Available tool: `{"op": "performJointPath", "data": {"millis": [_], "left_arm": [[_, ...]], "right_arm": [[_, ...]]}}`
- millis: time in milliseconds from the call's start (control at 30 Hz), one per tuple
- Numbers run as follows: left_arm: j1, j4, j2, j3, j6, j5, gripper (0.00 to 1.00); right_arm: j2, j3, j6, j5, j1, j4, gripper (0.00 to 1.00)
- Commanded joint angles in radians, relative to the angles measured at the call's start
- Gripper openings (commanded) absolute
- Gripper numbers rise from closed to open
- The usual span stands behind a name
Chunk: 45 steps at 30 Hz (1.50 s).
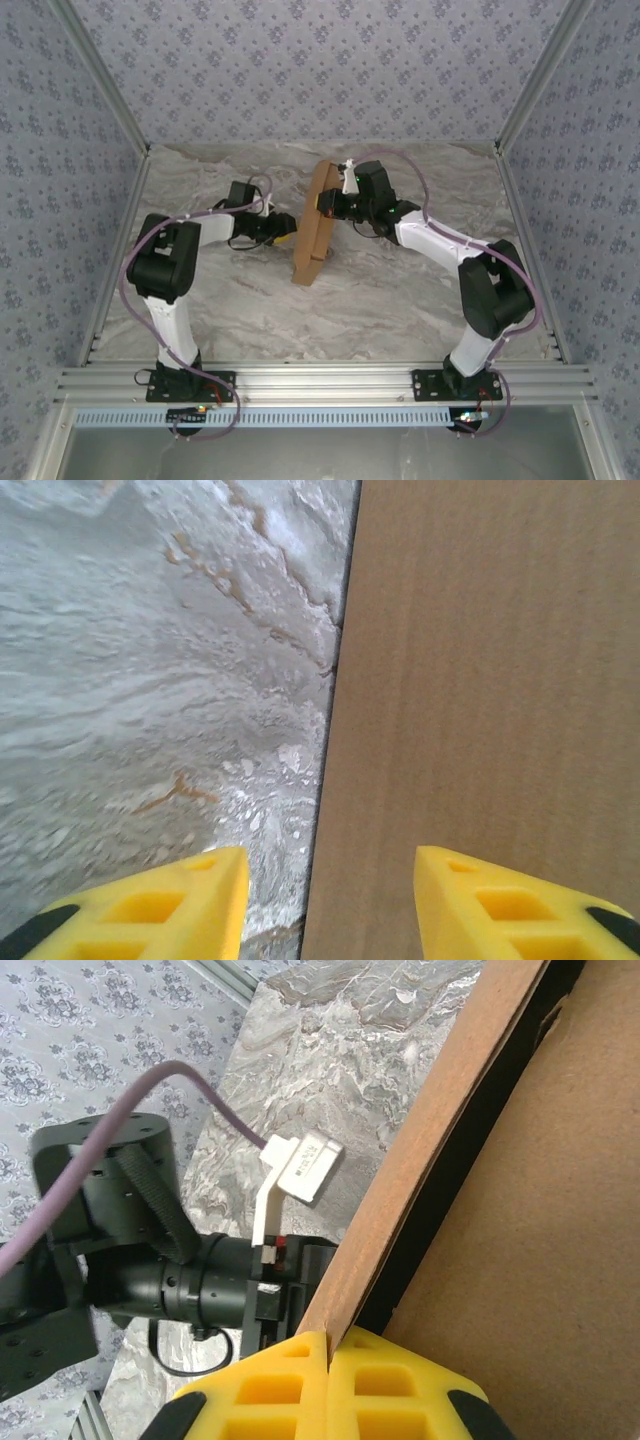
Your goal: Fold the paper box
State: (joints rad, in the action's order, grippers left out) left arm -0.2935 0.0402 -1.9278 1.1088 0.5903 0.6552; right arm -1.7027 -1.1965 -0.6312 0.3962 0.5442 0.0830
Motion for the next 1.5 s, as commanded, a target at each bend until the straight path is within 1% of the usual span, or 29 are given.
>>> {"op": "performJointPath", "data": {"millis": [0,100,167,233,300,400,500,600,800,967,1200,1400,1467], "left_arm": [[0.007,0.062,0.128,-0.031,-0.04,-0.14,0.51],[0.003,0.066,0.252,-0.083,-0.041,-0.215,0.57],[-0.021,0.08,0.352,-0.119,-0.054,-0.266,0.61],[-0.066,0.116,0.457,-0.147,-0.074,-0.354,0.67],[-0.126,0.152,0.57,-0.186,-0.088,-0.453,0.75],[-0.208,0.176,0.712,-0.243,-0.08,-0.539,0.84],[-0.31,0.225,0.778,-0.245,-0.079,-0.607,0.89],[-0.418,0.278,0.779,-0.219,-0.09,-0.701,0.92],[-0.544,0.359,0.705,-0.143,-0.125,-0.856,0.96],[-0.591,0.385,0.654,-0.094,-0.151,-0.927,0.99],[-0.616,0.415,0.573,-0.036,-0.182,-0.981,0.99],[-0.619,0.391,0.526,-0.009,-0.177,-0.926,0.99],[-0.619,0.389,0.513,-0.006,-0.176,-0.93,0.99]], "right_arm": [[-0.053,0.013,0.064,-0.054,0.009,-0.095,0.04],[-0.058,0.013,0.064,-0.053,0.008,-0.093,0.04],[-0.059,0.013,0.065,-0.053,0.01,-0.093,0.04],[-0.062,0.014,0.065,-0.051,0.011,-0.092,0.04],[-0.065,0.012,0.066,-0.051,0.01,-0.093,0.04],[-0.068,0.012,0.067,-0.051,0.01,-0.091,0.04],[-0.075,0.013,0.068,-0.051,0.01,-0.09,0.04],[-0.078,0.013,0.067,-0.051,0.01,-0.083,0.04],[-0.09,0.013,0.061,-0.048,0.013,-0.074,0.04],[-0.092,0.013,0.061,-0.046,0.016,-0.073,0.04],[-0.092,0.012,0.061,-0.045,0.017,-0.071,0.03],[-0.093,0.013,0.061,-0.043,0.016,-0.072,0.03],[-0.094,0.013,0.062,-0.041,0.016,-0.071,0.03]]}}
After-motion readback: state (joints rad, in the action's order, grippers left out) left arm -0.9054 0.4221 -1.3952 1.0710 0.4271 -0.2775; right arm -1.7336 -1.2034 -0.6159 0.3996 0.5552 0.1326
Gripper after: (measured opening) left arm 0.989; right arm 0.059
